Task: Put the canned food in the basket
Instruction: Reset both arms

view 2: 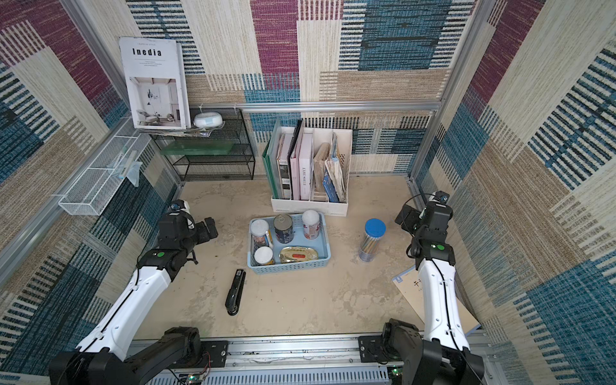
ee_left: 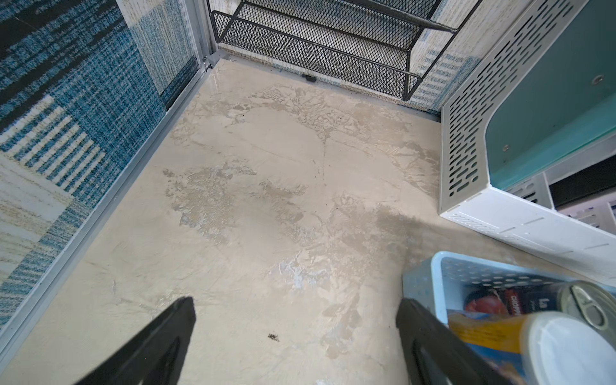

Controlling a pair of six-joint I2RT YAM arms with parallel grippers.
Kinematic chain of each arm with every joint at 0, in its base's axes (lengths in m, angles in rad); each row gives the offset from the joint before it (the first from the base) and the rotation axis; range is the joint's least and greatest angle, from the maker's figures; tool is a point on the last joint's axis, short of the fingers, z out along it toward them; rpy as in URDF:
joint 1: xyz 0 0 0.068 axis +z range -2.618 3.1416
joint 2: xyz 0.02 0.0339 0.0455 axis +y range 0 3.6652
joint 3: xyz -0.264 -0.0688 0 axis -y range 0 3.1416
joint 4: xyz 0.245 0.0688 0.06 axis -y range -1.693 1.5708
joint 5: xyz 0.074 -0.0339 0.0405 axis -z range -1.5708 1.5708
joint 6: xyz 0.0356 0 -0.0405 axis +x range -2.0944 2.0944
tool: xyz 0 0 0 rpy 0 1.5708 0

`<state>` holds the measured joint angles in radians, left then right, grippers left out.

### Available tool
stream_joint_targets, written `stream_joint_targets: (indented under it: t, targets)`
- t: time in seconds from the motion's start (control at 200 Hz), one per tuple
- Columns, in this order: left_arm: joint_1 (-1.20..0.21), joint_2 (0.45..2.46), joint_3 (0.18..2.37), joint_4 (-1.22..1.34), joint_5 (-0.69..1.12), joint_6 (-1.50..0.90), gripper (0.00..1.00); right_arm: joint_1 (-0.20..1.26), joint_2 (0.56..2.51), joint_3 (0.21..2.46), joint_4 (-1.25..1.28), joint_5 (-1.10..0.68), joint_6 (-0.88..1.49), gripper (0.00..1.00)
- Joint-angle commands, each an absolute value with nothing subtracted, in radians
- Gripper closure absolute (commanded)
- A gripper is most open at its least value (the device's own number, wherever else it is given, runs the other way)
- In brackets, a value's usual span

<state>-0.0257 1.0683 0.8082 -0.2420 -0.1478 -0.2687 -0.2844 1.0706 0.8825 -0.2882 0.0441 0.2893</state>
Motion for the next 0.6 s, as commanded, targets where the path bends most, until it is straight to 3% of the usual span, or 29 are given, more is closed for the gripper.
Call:
stream_joint_targets:
  t: [0.0,0.185,0.596]
  targets:
    - [-0.025,1.068,0.815,-0.249,-0.101,-0.256,0.0,-0.322,1.097,0.843,-0.322,0.007,0.318,0.0]
    - [-0.019,1.062,0.778,-0.187,-0.121,-0.222,0.0,-0.361,1.095,0.745,-0.151,0.012,0.306,0.0]
    - [0.043,1.111,0.599,0.122,-0.022,-0.155,0.0,-0.36,0.963,0.385,0.421,-0.165,0.2,0.0]
